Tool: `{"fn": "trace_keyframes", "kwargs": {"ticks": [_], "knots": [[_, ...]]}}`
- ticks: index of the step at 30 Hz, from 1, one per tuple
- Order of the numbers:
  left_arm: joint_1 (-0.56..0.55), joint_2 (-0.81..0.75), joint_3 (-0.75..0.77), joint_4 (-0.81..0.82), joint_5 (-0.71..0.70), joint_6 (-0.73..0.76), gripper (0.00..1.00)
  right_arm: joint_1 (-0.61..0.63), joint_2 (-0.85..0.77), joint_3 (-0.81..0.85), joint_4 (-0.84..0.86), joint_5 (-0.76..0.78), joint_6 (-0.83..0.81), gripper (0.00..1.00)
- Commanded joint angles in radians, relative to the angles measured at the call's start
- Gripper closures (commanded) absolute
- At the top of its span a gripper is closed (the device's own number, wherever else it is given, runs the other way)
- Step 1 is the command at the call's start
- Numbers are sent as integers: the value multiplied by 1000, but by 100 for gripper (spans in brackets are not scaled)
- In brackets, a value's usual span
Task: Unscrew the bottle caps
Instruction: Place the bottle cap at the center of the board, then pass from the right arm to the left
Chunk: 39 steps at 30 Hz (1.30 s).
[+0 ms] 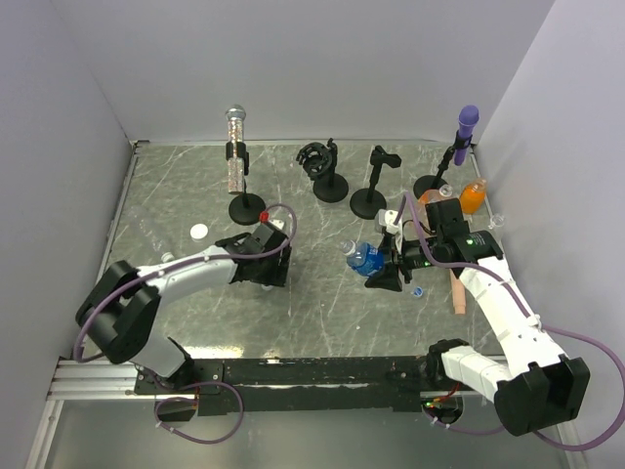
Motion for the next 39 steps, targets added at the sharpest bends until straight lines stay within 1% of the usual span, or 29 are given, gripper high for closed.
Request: {"fn": "trace_keyframes", "kwargs": {"ticks": [1,4,5,6,7,10,13,14,15,17,22,26,29,36,39], "knots": [[1,-162,68,54,131,5,25,-7,-18,4,24,-47,-4,72],[4,-302,63,135,251,19,15,-11,-18,5,23,-52,-4,71],[5,-349,59,159,272,17,7,-14,-17,7,23,-56,-3,71],[5,-389,53,190,283,7,3,-14,-18,7,21,-58,-3,71],[11,-434,34,241,320,8,3,-14,-17,8,20,-61,-4,71],[34,-535,-18,389,557,65,3,-16,-17,10,18,-67,-4,71],[31,-618,-120,612,859,171,3,-17,-14,10,18,-75,-7,71],[33,-638,-162,696,936,188,3,-17,-15,10,16,-76,-9,71],[33,-656,-189,762,973,204,3,-16,-12,11,15,-81,-10,71],[28,-670,-219,847,987,240,3,-17,-6,18,7,-86,-15,71],[11,-569,-121,827,1021,349,3,-16,-3,22,-2,-89,-18,71],[-19,-477,-61,842,1033,392,4,-17,-9,13,4,-89,-16,71],[-41,-408,-26,867,1035,395,3,-17,-13,7,7,-87,-16,71],[-81,-308,42,905,1023,395,1,-17,-7,11,3,-93,-21,71],[-96,-271,74,896,1010,398,4,-17,-9,8,4,-95,-23,71]]}}
